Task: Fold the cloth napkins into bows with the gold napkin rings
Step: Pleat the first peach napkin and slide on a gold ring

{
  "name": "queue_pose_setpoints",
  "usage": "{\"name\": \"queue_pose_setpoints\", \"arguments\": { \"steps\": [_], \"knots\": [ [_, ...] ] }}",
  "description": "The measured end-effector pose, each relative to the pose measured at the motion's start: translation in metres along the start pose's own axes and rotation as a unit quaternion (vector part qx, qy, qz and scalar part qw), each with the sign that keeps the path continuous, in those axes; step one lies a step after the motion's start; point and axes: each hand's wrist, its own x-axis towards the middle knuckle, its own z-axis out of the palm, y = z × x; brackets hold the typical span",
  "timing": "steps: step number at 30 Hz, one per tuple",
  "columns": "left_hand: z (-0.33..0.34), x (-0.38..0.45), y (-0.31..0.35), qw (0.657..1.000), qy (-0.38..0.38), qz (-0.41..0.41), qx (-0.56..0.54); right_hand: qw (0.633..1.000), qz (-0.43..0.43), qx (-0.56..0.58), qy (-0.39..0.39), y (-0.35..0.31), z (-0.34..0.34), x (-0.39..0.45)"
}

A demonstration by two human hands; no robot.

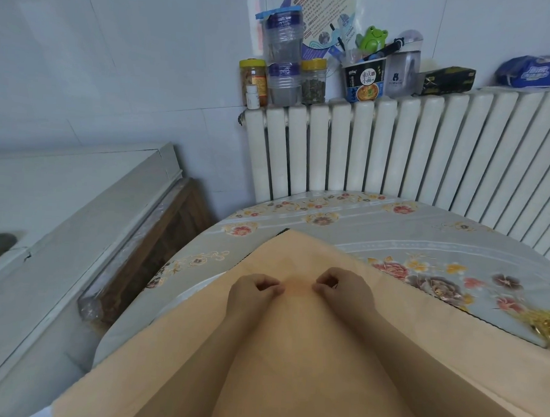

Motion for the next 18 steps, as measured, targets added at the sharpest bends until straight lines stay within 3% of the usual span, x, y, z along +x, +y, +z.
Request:
{"name": "queue_pose_setpoints", "arguments": {
  "steps": [7,14,18],
  "knots": [
    [-0.009,-0.009,0.005,0.997,-0.036,0.041,-0.062,0.993,-0.028,0.113,-0.015,0.001,-0.007,-0.005],
    [-0.017,-0.016,-0.008,0.979,-0.08,0.153,0.109,0.987,-0.146,-0.016,-0.06,0.01,-0.016,-0.016],
    [-0.015,-0.014,-0.008,0.962,-0.072,0.181,0.193,0.985,-0.152,-0.064,-0.058,0.01,-0.011,-0.017]
  ]
}}
